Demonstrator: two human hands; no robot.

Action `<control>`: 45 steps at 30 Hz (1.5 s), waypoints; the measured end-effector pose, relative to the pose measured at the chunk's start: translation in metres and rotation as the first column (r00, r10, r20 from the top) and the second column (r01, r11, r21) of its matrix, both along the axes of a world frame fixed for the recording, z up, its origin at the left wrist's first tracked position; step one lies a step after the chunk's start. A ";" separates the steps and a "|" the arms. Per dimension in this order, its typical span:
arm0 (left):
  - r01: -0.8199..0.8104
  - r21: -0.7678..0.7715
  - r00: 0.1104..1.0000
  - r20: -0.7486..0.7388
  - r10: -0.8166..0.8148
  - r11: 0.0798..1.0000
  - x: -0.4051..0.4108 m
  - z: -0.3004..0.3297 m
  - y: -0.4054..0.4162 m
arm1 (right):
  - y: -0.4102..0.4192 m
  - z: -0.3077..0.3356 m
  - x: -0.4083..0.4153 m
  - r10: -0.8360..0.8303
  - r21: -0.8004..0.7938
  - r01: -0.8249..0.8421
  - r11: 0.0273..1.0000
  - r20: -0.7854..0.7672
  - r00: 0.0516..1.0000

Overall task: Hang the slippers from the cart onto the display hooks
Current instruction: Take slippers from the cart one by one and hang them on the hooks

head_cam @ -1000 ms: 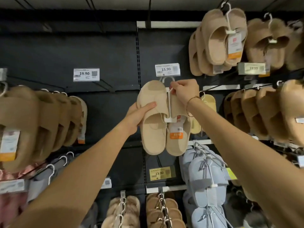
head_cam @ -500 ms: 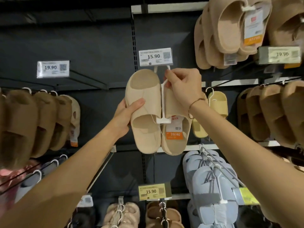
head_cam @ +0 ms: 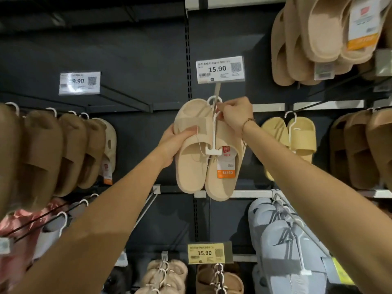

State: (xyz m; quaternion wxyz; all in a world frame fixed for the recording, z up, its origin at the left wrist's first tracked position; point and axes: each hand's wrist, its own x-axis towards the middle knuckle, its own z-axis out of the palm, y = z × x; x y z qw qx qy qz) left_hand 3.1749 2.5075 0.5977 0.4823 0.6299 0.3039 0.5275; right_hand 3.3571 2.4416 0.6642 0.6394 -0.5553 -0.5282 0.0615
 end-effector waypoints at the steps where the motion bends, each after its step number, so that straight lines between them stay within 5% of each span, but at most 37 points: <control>1: -0.032 -0.027 0.999 -0.032 0.031 0.999 0.004 -0.002 0.010 | 0.013 -0.003 0.002 -0.009 -0.024 0.009 1.000 -0.006 1.000; 4: -0.127 -0.072 0.979 -0.166 0.114 0.989 0.019 -0.012 0.039 | 0.048 -0.015 0.010 -0.048 -0.122 0.049 0.991 0.008 0.999; 13: -0.290 -0.026 0.929 -0.246 0.275 0.957 0.080 -0.037 0.100 | 0.131 -0.034 0.042 -0.117 -0.275 0.118 0.954 0.020 0.993; 21: -0.538 -0.018 0.767 -0.426 0.480 0.843 0.080 -0.067 0.076 | 0.073 -0.079 0.056 0.027 -0.279 -0.036 0.960 -0.037 0.999; 26: -0.159 0.041 0.910 -0.381 0.163 0.986 0.103 -0.076 0.008 | -0.019 -0.101 0.067 -0.059 -0.230 0.061 0.971 0.014 0.998; 34: 0.341 0.164 0.838 -0.498 -0.220 0.926 0.197 -0.096 -0.176 | -0.238 -0.165 0.118 -0.407 -0.151 0.404 0.902 0.014 0.913; 39: 0.625 0.063 0.673 -0.548 -0.497 0.778 0.263 -0.174 -0.314 | -0.423 -0.251 0.150 -0.647 -0.295 0.615 0.731 -0.013 0.763; 45: 0.845 -0.079 0.354 -0.658 -0.664 0.529 0.308 -0.280 -0.477 | -0.606 -0.353 0.164 -0.866 -0.576 0.744 0.338 0.120 0.486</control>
